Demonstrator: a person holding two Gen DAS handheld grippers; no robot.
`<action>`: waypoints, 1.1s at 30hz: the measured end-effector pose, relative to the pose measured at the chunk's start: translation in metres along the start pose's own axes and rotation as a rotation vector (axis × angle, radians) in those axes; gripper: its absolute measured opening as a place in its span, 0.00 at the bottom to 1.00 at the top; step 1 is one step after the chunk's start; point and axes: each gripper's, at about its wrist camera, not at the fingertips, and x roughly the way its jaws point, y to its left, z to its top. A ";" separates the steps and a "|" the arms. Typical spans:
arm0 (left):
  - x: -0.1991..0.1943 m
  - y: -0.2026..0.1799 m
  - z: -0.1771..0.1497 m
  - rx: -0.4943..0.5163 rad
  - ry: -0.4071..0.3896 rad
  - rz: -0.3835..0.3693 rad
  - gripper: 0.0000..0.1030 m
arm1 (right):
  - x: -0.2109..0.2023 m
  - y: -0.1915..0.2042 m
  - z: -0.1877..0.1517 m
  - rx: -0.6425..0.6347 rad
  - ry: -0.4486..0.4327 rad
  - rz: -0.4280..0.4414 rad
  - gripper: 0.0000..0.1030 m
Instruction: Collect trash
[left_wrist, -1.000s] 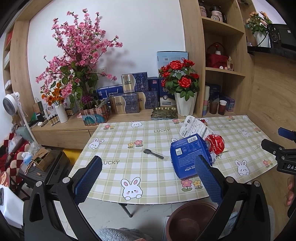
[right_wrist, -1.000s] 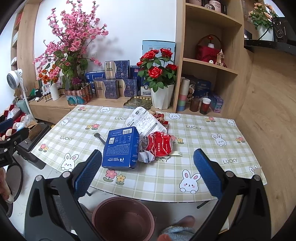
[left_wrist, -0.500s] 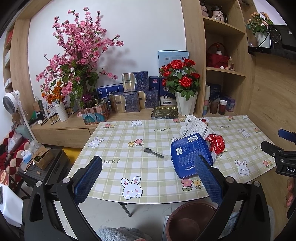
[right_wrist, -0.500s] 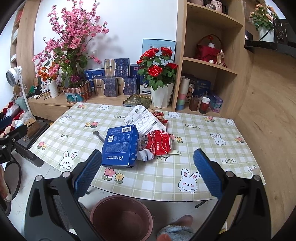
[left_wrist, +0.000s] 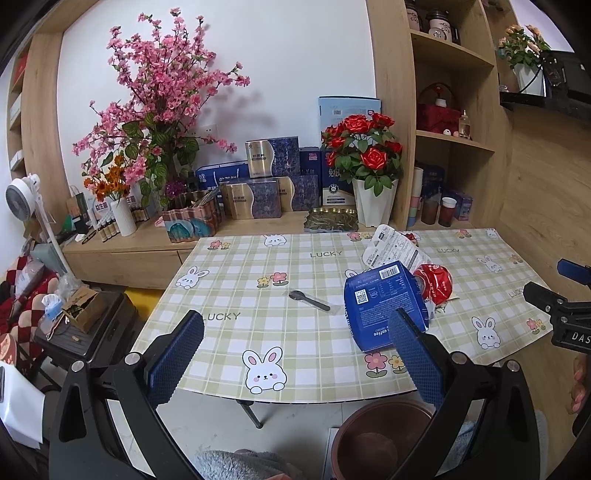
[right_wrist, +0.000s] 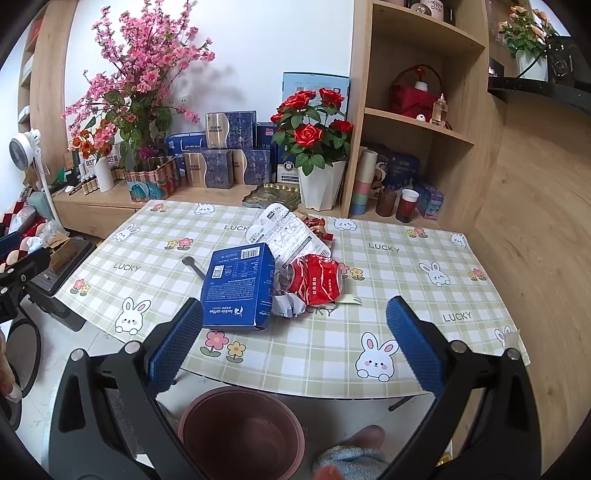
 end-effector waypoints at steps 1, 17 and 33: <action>0.001 0.000 0.000 -0.001 0.002 0.000 0.95 | 0.001 0.000 0.000 0.002 0.001 0.000 0.95; 0.018 -0.002 -0.005 0.006 0.031 0.017 0.95 | 0.020 0.003 -0.007 0.011 0.038 0.008 0.95; 0.089 -0.006 -0.014 -0.027 0.082 0.002 0.95 | 0.082 -0.032 -0.023 0.102 0.082 0.031 0.95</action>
